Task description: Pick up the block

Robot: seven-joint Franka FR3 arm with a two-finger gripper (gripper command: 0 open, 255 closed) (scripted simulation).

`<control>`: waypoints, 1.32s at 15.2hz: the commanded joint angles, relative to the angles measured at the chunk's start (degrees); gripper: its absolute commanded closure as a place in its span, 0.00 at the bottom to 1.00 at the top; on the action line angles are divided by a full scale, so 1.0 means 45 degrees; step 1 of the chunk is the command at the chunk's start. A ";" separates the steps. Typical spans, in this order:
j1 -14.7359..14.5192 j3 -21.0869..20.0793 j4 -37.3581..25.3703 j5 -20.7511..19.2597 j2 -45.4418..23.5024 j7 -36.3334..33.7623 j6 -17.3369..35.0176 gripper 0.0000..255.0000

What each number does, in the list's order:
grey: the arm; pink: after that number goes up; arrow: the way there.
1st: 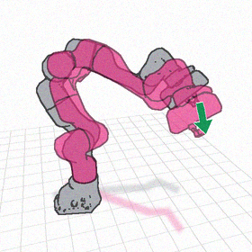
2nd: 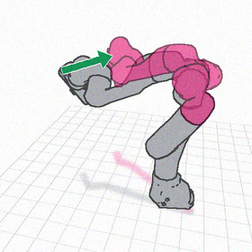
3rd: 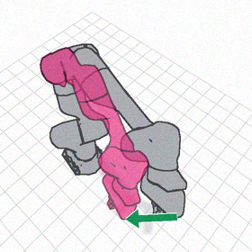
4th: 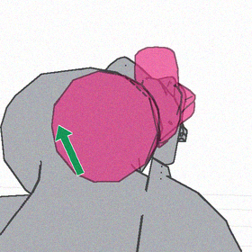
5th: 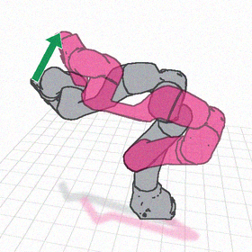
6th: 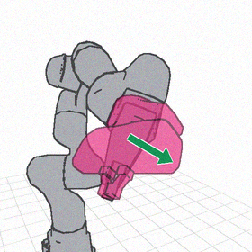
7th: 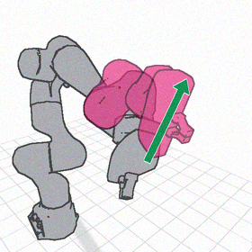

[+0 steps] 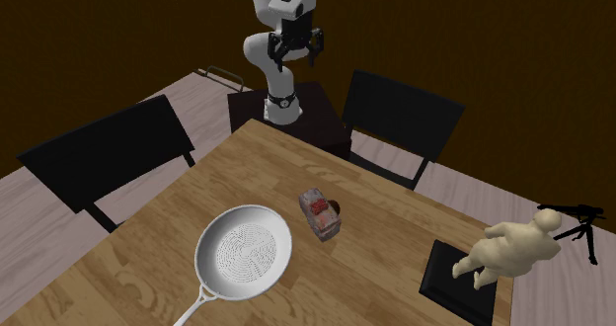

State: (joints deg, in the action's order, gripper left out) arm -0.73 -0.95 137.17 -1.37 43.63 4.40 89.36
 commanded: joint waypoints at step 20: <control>0.0133 0.0543 -0.4307 -0.0068 -0.9142 0.0970 0.4910 0.00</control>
State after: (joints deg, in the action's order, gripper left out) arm -0.15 1.43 119.24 -1.76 4.48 8.52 110.88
